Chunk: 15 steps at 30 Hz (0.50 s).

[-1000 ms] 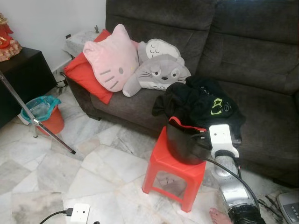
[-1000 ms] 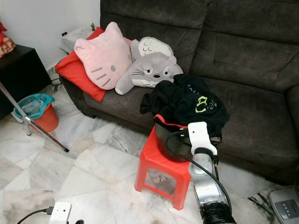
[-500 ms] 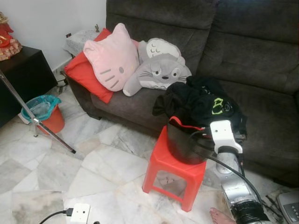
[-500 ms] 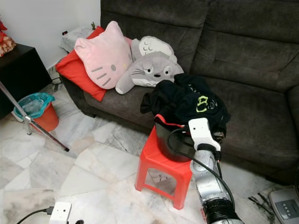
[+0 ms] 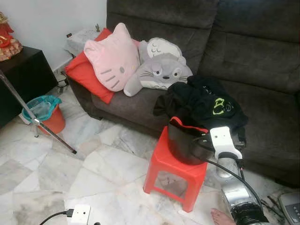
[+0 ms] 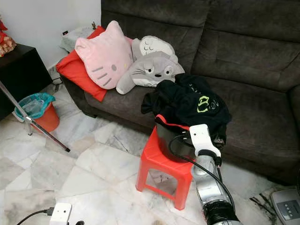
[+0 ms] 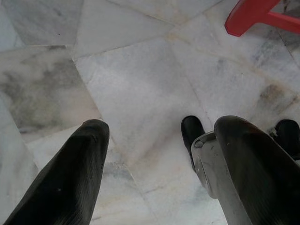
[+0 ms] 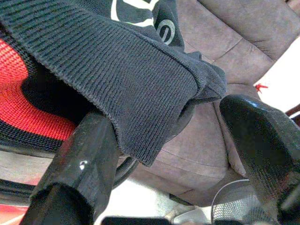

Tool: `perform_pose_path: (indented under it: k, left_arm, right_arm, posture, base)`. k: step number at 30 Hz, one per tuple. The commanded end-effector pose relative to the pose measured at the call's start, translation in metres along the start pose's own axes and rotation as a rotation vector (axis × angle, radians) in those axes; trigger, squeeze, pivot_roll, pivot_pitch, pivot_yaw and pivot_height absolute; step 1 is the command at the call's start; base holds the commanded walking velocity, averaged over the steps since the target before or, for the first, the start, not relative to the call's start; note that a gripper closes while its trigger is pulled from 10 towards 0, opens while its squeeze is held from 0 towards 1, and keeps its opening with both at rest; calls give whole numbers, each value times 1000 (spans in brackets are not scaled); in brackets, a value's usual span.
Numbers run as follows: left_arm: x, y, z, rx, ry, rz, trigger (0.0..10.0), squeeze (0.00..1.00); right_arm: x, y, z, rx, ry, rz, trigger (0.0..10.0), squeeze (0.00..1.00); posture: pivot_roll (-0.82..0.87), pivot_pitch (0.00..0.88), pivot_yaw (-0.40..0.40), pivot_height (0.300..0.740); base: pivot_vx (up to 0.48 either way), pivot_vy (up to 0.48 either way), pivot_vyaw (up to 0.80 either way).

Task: Hang hanger

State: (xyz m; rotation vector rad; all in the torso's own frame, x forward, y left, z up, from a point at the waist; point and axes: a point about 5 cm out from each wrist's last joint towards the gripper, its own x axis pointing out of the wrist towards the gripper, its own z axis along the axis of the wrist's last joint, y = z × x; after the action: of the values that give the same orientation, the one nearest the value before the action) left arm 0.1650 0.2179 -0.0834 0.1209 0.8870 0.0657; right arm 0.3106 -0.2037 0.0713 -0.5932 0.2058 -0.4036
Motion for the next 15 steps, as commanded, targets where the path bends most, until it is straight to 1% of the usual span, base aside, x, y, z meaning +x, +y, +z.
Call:
perform_pose_path:
  k: [1, 10, 15]
  left_arm:
    - [-1, 1, -4, 2, 16, 4, 10000, 0]
    - [-1, 1, -3, 2, 13, 7, 10000, 0]
    - [-1, 1, -3, 2, 11, 6, 10000, 0]
  right_arm:
    - [1, -1, 4, 11, -20, -19, 10000, 0]
    - [3, -5, 2, 0, -16, -56, 10000, 0]
    - [6, -12, -5, -36, -7, -114, 10000, 0]
  posture:
    - [-89, 46, 17, 740]
    - [-87, 48, 17, 740]
    - [-86, 48, 17, 740]
  base:
    - [0, 0, 0]
    - [0, 0, 0]
    - [0, 0, 0]
